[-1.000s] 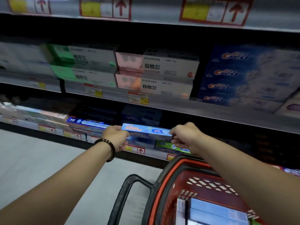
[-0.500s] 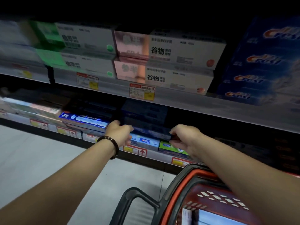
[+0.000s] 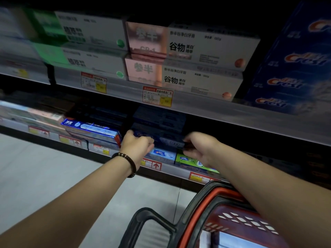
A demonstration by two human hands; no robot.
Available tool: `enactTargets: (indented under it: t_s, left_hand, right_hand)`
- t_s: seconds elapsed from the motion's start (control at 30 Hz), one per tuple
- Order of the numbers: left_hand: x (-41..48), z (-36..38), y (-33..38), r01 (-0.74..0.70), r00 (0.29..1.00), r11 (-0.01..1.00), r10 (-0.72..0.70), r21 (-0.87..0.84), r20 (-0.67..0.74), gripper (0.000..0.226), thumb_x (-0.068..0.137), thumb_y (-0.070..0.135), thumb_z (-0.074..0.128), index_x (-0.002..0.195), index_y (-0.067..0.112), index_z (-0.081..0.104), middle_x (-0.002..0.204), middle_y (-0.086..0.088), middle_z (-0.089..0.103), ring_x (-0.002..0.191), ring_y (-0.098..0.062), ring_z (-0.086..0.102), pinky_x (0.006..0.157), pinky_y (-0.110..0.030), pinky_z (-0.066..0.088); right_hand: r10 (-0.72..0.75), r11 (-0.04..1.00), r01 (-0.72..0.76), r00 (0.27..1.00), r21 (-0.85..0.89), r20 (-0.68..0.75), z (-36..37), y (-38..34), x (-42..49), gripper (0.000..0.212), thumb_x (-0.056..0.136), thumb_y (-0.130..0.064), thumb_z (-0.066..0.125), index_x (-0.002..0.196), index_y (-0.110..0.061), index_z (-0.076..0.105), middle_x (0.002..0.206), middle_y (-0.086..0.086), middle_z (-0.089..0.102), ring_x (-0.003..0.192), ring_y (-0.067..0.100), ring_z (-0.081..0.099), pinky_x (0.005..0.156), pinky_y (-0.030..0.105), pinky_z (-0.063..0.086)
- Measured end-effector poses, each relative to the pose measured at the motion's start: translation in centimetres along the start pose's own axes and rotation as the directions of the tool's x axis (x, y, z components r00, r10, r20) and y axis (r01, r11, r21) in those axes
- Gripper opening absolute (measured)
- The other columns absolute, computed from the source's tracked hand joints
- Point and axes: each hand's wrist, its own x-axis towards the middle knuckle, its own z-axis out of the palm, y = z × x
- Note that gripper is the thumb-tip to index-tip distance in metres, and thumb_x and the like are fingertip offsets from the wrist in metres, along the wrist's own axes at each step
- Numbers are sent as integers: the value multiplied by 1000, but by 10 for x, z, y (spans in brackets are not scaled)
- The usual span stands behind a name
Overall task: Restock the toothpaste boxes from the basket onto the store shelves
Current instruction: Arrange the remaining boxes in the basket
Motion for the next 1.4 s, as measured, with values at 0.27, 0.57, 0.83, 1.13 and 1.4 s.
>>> enactTargets:
  t_s: [0.27, 0.57, 0.83, 1.13, 1.4]
  left_hand:
    - [10, -3, 7, 28, 1000, 996, -27, -81, 16, 91, 94, -14, 60, 165, 13, 10, 144, -26, 53, 110, -29, 64, 106, -46, 54]
    - [16, -2, 5, 37, 999, 995, -33, -97, 42, 88, 92, -16, 60, 163, 10, 15, 145, -27, 49, 121, -35, 61, 107, -50, 52]
    - [16, 2, 4, 43, 998, 993, -37, -107, 58, 85, 92, -16, 60, 161, 6, 17, 123, -20, 55, 119, -34, 62, 106, -50, 54]
    - [14, 2, 2, 56, 997, 992, -49, -111, 60, 85, 93, -15, 60, 162, 8, 16, 133, -23, 55, 124, -38, 61, 106, -51, 54]
    - [10, 0, 6, 60, 997, 992, -54, -111, 50, 82, 95, -14, 57, 162, 8, 15, 127, -22, 57, 120, -37, 65, 105, -50, 54]
  right_hand:
    - [-15, 998, 12, 998, 55, 65, 9, -4, -8, 32, 104, 11, 38, 92, -12, 56, 98, 7, 64, 114, 26, 58, 119, 45, 44]
    - [-35, 996, 31, 998, 85, 50, 8, -2, -5, 32, 103, 12, 41, 95, -12, 60, 99, 8, 68, 96, 21, 64, 98, 35, 53]
    - [-39, 998, 36, 998, 59, 54, 8, -3, -1, 32, 104, 11, 40, 98, -14, 60, 102, 7, 67, 94, 20, 63, 99, 37, 53]
    - [-58, 998, 58, 995, 12, 75, 8, -1, -5, 31, 104, 10, 41, 99, -14, 60, 100, 6, 67, 93, 18, 63, 110, 41, 51]
    - [-55, 998, 56, 998, -19, 27, 2, -5, -1, 25, 106, 6, 42, 106, -11, 60, 108, 11, 64, 115, 29, 63, 91, 39, 55]
